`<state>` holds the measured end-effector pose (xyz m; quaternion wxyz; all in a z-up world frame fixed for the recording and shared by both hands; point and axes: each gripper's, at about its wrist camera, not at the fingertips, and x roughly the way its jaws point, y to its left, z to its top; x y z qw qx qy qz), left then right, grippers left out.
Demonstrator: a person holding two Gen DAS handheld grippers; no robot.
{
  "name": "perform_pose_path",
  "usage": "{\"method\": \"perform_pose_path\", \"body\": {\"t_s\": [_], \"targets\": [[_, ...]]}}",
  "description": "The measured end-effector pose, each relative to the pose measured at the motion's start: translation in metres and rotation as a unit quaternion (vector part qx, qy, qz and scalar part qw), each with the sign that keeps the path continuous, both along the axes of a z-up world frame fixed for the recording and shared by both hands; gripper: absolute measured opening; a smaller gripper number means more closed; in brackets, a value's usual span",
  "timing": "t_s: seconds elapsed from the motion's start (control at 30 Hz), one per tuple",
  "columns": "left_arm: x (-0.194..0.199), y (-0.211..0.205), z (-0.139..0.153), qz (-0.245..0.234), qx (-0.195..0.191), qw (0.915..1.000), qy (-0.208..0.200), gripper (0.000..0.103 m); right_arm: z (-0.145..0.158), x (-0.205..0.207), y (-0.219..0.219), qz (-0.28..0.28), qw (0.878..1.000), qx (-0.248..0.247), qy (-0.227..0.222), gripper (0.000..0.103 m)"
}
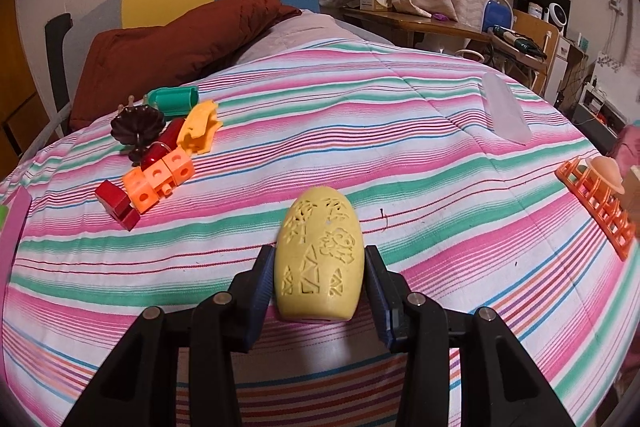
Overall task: Organize rigid objects
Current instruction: 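Carry the black-grey cup to the tray and set it down with the left gripper, then lower the yellow egg into the tray, open the right gripper, withdraw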
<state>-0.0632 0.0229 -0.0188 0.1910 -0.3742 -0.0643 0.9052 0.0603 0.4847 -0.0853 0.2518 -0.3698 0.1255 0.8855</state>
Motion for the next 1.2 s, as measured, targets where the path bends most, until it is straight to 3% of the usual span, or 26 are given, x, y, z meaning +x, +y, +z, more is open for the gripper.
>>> {"method": "perform_pose_path", "body": {"t_s": [0.5, 0.8, 1.2], "targets": [[-0.032, -0.022, -0.017, 0.046, -0.062, 0.9970, -0.006, 0.044, 0.013, 0.015, -0.021, 0.007, 0.999, -0.043, 0.031, 0.044], [-0.050, -0.028, -0.023, 0.074, -0.081, 0.9939, -0.011, 0.044, 0.031, 0.006, -0.077, 0.075, 0.994, -0.064, 0.052, 0.044], [-0.019, -0.050, -0.011, 0.084, -0.023, 0.9962, 0.003, 0.045, 0.060, -0.017, -0.157, 0.174, 0.978, -0.089, 0.077, 0.044]]}}
